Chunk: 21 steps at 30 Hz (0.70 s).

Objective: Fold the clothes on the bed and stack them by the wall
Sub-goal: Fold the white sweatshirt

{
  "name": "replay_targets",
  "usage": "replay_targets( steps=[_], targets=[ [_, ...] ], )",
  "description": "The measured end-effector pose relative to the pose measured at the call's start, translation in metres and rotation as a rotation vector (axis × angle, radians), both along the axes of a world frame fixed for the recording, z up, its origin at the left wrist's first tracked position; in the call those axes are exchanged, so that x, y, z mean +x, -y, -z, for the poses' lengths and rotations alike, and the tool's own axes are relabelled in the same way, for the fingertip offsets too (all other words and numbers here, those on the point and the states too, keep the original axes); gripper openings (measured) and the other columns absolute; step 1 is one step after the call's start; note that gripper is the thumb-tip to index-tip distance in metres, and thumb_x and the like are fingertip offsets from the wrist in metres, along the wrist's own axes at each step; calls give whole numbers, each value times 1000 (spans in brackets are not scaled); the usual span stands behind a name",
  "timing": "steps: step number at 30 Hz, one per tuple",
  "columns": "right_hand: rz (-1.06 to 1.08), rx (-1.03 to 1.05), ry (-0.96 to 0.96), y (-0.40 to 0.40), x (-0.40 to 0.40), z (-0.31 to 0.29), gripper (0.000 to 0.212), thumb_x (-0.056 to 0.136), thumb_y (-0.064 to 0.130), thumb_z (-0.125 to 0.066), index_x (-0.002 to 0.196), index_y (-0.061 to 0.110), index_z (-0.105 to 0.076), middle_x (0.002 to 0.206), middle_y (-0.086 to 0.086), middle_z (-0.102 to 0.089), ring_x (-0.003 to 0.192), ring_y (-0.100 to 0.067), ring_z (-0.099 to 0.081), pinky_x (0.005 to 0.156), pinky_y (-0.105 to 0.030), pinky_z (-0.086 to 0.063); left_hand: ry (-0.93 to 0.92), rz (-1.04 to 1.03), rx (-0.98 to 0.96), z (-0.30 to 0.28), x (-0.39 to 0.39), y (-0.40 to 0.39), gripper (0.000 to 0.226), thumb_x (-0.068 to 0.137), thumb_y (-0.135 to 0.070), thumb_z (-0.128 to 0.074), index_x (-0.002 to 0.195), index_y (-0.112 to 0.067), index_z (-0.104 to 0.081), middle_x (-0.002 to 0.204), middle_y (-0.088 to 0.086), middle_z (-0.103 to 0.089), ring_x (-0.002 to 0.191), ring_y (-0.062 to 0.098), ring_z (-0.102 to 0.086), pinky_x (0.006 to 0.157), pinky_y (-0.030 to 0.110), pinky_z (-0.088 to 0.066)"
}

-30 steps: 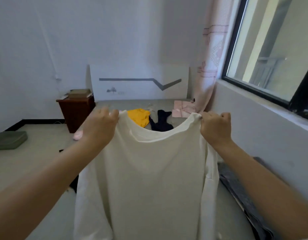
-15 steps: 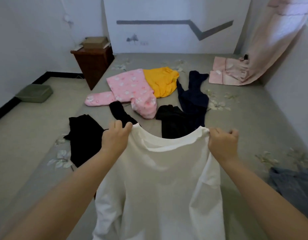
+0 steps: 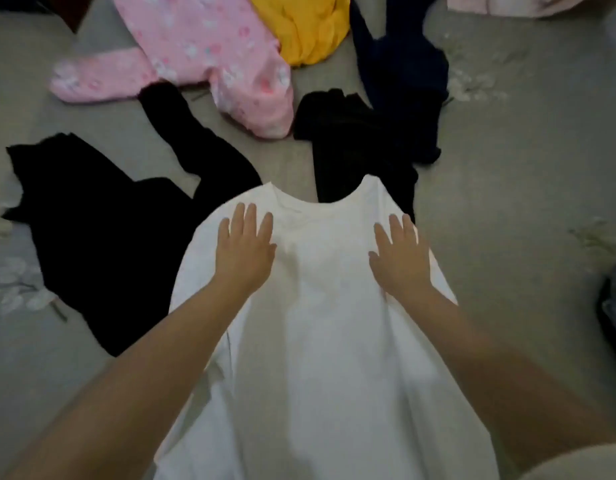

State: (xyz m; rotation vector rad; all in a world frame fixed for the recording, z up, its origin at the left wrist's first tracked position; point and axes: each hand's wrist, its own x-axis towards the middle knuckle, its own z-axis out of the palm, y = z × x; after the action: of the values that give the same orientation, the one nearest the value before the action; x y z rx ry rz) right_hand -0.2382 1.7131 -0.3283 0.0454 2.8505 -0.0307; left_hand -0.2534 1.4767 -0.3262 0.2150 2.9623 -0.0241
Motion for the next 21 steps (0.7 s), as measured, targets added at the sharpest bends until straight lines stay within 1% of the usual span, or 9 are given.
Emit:
replay_targets(
  steps=[3, 5, 6, 8, 10, 13, 15, 18, 21],
  targets=[
    [37, 54, 131, 2, 69, 50, 62, 93, 41, -43, 145, 14, -22, 155, -14, -11, 143, -30, -6, 112, -53, -6, 171, 2, 40, 48, 69, 6, 52, 94, -25, -44, 141, -7, -30, 150, 22, -20, 140, 36, -15, 110, 50, -15],
    [71, 19, 87, -2, 113, 67, 62, 83, 32, -64, 135, 5, -43, 145, -25, -31, 135, -42, -28, 103, -66, -17, 158, 52, 75, 65, 111, 12, 45, 82, -19, -54, 123, 0, -55, 131, 31, -47, 121, 48, -44, 95, 61, -36],
    [93, 11, 53, -5, 130, 72, 58, 77, 25, -72, 127, 2, -52, 138, -29, -40, 127, -47, -38, 97, -71, -21, 187, 55, 58, 69, 125, 15, 44, 78, -24, -53, 115, 0, -62, 121, 33, -54, 110, 49, -53, 85, 64, -41],
    [99, 57, -14, -12, 151, 75, 48, 68, 10, -78, 113, 0, -63, 124, -32, -53, 114, -49, -51, 86, -74, -29, 264, 44, 60, 74, 139, 20, 49, 79, -31, -42, 112, -2, -64, 116, 33, -57, 105, 50, -56, 80, 66, -41],
    [55, 89, -134, -26, 152, 74, 41, 58, -6, -78, 98, -2, -69, 102, -28, -65, 96, -44, -63, 78, -69, -39, 251, 21, 91, 79, 140, 22, 53, 79, -33, -38, 115, -3, -63, 119, 34, -55, 107, 51, -54, 83, 67, -38],
    [-25, 15, -218, -60, 133, 64, 27, 55, -18, -72, 80, -8, -68, 66, -24, -62, 58, -37, -62, 54, -41, -51, 206, -6, 156, 91, 141, 21, 55, 80, -34, -38, 118, -1, -60, 123, 36, -50, 111, 53, -49, 87, 69, -34],
    [182, -83, -191, -95, 109, 47, 7, 81, -6, -59, 83, -12, -62, 73, -28, -57, 67, -40, -58, 53, -37, -43, 163, -14, 192, 96, 145, 21, 56, 81, -34, -36, 120, 0, -58, 127, 37, -47, 116, 54, -45, 91, 69, -29],
    [442, 3, -182, -161, 62, 25, 32, 97, 14, -33, 107, -11, -51, 108, -32, -53, 101, -43, -50, 81, -43, -38, 115, -13, 207, 96, 148, 21, 59, 82, -37, -32, 125, -3, -55, 135, 34, -40, 125, 51, -37, 96, 70, -20],
    [530, 177, -101, -186, 36, 13, 43, 95, 12, -35, 132, -10, -33, 140, -31, -30, 130, -43, -29, 106, -50, -24, 150, -21, 196, 94, 148, 18, 62, 83, -42, -27, 130, -8, -51, 142, 30, -32, 133, 46, -27, 101, 69, -11]
  ],
)
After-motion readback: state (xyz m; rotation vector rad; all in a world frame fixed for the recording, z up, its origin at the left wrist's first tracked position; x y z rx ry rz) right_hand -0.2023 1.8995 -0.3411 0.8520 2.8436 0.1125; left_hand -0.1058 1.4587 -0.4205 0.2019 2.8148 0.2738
